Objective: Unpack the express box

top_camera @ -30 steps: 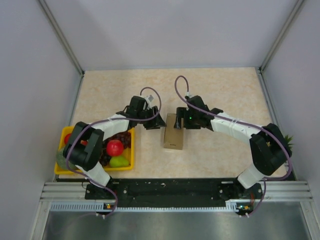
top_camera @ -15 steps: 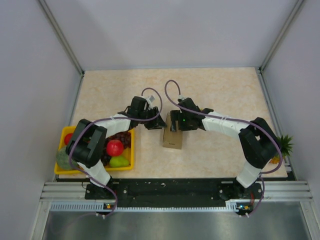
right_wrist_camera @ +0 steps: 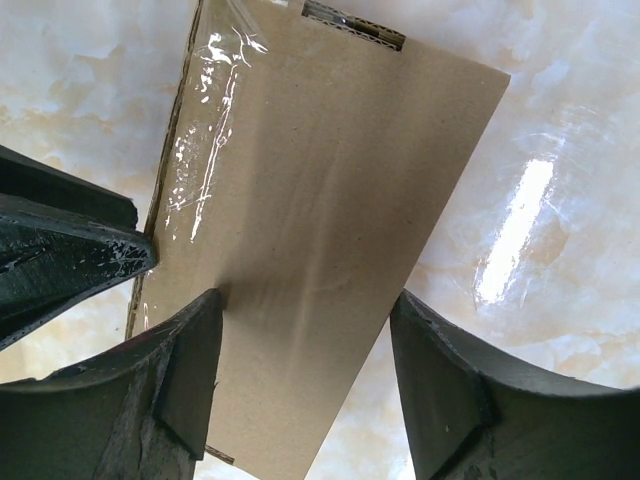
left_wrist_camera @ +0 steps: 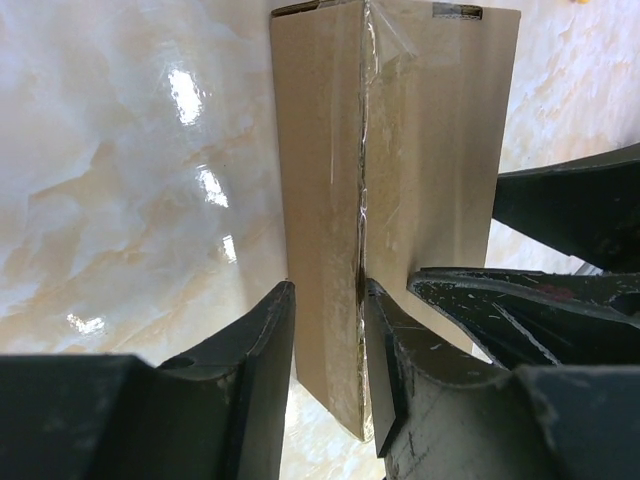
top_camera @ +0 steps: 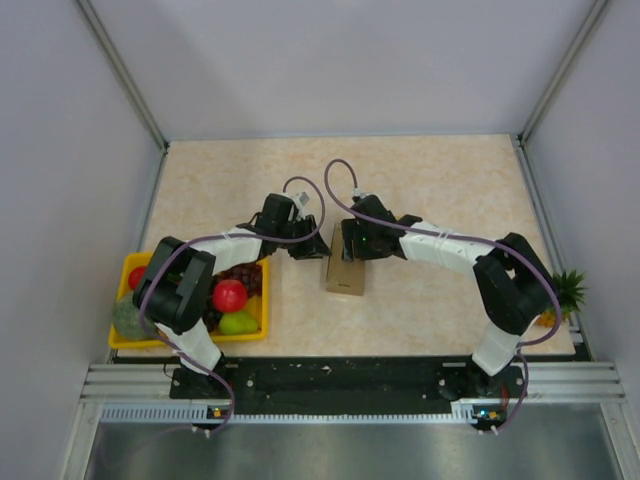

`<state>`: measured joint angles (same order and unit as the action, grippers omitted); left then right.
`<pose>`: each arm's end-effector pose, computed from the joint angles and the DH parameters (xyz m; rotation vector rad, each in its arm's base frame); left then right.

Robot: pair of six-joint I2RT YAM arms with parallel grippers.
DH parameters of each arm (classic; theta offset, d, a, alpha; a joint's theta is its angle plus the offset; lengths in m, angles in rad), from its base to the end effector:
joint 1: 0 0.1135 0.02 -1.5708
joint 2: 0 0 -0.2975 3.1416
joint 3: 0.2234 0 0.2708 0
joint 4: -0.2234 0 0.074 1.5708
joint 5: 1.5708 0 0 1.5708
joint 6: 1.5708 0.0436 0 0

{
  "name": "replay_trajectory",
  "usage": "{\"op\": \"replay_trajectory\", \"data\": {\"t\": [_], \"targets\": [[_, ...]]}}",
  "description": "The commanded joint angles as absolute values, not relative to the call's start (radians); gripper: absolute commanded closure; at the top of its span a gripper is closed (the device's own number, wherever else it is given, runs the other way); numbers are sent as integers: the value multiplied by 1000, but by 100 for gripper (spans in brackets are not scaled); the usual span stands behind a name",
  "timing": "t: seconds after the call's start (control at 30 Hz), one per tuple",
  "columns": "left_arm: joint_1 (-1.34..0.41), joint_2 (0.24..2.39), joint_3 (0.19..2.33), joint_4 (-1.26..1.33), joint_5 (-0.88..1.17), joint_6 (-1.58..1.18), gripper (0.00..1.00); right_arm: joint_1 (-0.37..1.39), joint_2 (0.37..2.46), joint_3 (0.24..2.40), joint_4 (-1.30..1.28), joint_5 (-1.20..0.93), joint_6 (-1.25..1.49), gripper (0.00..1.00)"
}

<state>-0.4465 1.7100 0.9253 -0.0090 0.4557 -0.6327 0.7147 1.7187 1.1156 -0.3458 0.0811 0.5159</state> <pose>0.3253 -0.1770 0.1833 0.0039 2.5190 -1.0263 0.2922 0.2489 0.2119 -0.2209 2.5517 0.3902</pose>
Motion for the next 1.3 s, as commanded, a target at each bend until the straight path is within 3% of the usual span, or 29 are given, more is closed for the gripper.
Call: {"op": "replay_trajectory", "data": {"t": [0.0,0.53,1.27], "targets": [[-442,1720,953,-37,425,-597,63,726,1782,1121,-423,176,485,45],[-434,1739,991,-208,229,-549,75,724,1790,1121,-431,183,506,53],[-413,1766,989,-276,140,-543,78,724,1779,1126,-442,187,520,56]]}}
